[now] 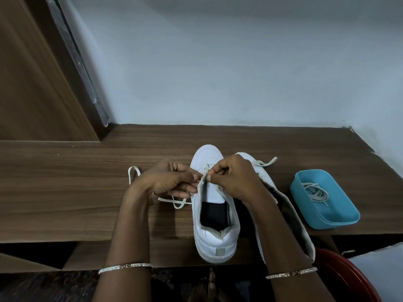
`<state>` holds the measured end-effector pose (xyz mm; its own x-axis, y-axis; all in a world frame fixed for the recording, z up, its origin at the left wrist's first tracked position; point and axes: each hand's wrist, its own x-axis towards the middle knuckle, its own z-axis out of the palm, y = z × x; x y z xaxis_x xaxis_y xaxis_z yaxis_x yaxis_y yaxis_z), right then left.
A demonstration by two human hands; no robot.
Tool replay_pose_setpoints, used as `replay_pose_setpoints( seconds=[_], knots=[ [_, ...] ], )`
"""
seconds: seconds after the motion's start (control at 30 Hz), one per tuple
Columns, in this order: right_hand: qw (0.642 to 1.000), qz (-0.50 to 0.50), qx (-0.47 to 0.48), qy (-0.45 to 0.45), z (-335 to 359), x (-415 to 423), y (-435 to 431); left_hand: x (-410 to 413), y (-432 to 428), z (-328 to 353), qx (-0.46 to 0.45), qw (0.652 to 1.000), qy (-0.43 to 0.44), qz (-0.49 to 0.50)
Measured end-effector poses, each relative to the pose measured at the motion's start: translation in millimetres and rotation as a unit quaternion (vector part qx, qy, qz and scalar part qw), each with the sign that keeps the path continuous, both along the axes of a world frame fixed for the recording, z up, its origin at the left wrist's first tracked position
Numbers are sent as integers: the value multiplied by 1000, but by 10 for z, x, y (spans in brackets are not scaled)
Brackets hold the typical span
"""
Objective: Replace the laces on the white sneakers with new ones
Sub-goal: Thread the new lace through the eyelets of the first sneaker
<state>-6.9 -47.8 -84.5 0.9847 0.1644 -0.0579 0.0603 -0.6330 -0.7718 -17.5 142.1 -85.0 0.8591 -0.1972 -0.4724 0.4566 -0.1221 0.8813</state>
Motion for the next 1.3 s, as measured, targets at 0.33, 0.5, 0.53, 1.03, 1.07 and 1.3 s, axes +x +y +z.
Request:
replay_pose_setpoints(
  seconds=[0.33, 0.5, 0.53, 1.03, 1.07, 1.3],
  knots=[
    [1000, -10, -7, -9, 6, 20, 1, 9, -46, -28, 125, 985, -116, -14],
    [998, -20, -55, -30, 8, 38, 13, -50, 288, -22, 70, 984, -136, 90],
    [997, -21, -72, -36, 18, 34, 17, -57, 355, -26, 24, 981, -132, 138],
    [996, -2, -71, -51, 4, 46, 29, 11, 150, 0, 203, 938, -279, 8],
    [996, -2, -69, -56, -6, 56, 26, 25, 134, -45, 243, 932, -266, -43],
    [987, -47, -103, -114, 51, 30, -80, 42, 148, -131, 93, 959, -264, -35]
  ],
)
